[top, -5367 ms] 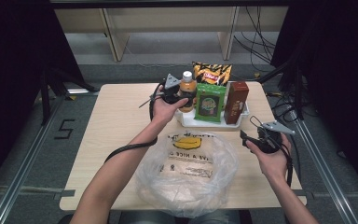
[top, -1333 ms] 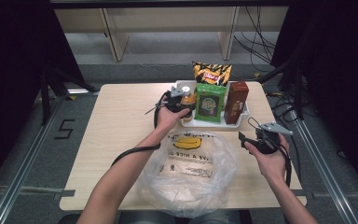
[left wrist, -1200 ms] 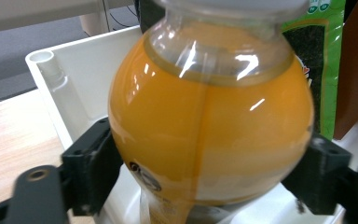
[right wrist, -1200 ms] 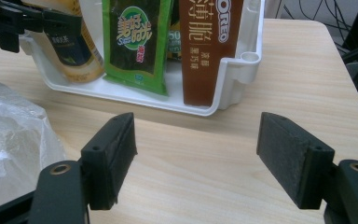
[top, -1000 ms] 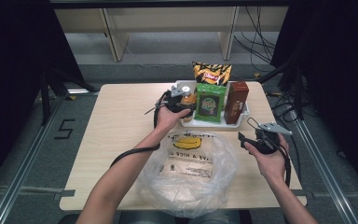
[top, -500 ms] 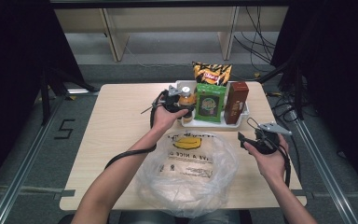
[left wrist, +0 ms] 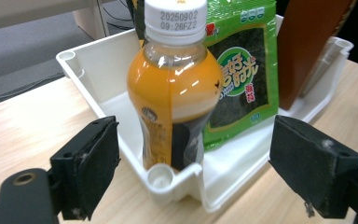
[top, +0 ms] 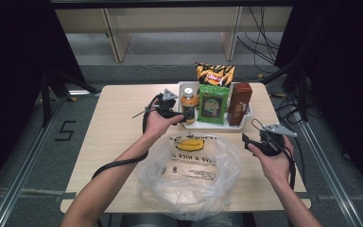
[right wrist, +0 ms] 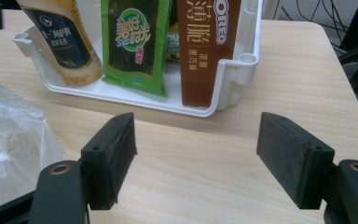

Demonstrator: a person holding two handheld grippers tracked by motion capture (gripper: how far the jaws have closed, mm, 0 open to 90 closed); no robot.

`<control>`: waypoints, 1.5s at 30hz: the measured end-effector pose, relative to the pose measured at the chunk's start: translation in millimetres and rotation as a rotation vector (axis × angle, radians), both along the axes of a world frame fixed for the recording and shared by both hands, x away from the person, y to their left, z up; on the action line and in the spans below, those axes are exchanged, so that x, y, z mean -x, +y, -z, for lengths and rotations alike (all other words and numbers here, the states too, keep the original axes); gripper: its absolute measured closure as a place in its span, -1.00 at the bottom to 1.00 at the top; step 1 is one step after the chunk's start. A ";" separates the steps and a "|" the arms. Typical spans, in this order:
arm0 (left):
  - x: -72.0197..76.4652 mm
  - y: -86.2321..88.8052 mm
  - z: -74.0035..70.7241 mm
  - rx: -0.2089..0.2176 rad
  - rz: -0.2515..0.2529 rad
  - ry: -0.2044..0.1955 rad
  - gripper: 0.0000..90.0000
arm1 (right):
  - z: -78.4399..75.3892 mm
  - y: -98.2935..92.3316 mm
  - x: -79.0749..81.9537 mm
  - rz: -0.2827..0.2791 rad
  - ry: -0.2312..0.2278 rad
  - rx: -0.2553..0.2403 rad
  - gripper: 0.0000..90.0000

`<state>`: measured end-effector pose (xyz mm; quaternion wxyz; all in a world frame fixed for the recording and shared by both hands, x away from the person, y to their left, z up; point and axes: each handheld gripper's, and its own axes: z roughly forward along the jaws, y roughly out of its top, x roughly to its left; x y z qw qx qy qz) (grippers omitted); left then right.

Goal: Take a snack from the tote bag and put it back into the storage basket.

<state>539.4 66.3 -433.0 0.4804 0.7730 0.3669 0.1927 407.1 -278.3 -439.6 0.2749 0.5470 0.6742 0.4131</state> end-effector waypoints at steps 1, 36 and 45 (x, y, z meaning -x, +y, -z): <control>3.0 3.3 -1.0 0.001 0.000 0.002 -0.66 | -0.7 0.1 0.7 0.005 0.008 0.008 -0.36; 123.5 98.9 27.5 0.043 0.018 0.031 -0.64 | -1.9 1.2 1.9 0.010 -0.005 0.009 -0.36; 144.5 111.0 37.2 0.088 -0.008 0.039 -0.60 | -0.7 -0.7 0.7 0.003 -0.008 0.009 -0.36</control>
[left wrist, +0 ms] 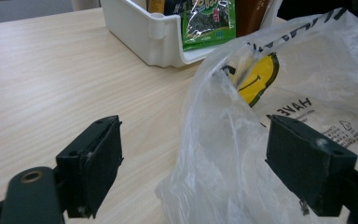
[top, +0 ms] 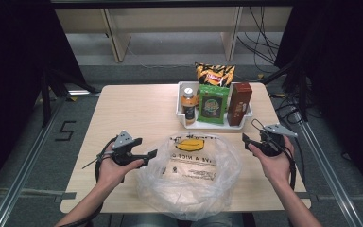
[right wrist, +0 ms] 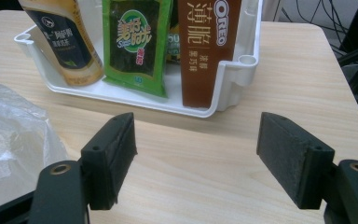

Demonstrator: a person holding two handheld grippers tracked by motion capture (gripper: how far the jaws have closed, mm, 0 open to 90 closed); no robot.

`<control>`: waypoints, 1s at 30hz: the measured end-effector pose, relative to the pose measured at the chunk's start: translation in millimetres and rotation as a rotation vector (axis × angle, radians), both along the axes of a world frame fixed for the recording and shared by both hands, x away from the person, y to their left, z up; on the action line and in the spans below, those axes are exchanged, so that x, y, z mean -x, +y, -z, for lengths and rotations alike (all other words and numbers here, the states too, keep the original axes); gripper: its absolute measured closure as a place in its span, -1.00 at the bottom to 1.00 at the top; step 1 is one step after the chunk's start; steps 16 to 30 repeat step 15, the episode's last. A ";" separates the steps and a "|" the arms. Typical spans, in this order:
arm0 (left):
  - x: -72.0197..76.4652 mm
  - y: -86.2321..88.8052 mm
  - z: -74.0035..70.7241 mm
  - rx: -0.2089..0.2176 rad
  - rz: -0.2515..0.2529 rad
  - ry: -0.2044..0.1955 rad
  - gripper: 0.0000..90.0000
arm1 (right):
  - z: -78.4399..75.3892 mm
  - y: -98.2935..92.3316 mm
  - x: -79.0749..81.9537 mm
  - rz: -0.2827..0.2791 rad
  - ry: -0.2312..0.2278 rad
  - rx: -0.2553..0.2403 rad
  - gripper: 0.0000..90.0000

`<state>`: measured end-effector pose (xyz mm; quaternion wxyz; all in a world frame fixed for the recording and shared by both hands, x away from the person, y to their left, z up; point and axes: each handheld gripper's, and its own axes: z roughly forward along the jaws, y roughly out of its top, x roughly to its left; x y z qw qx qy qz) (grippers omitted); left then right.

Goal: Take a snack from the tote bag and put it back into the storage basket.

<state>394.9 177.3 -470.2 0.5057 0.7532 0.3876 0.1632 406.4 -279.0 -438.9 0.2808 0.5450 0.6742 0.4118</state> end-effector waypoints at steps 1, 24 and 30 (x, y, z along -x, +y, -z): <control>0.4 0.1 0.8 0.001 -0.004 0.006 -0.60 | -0.5 -0.2 0.8 0.006 0.006 0.002 -0.36; -3.3 6.2 3.9 -0.010 -0.026 0.000 -0.58 | 0.3 -3.3 0.0 -0.002 0.010 -0.019 -0.36; -3.3 6.2 3.9 -0.010 -0.026 0.000 -0.58 | 0.3 -3.3 0.0 -0.002 0.010 -0.019 -0.36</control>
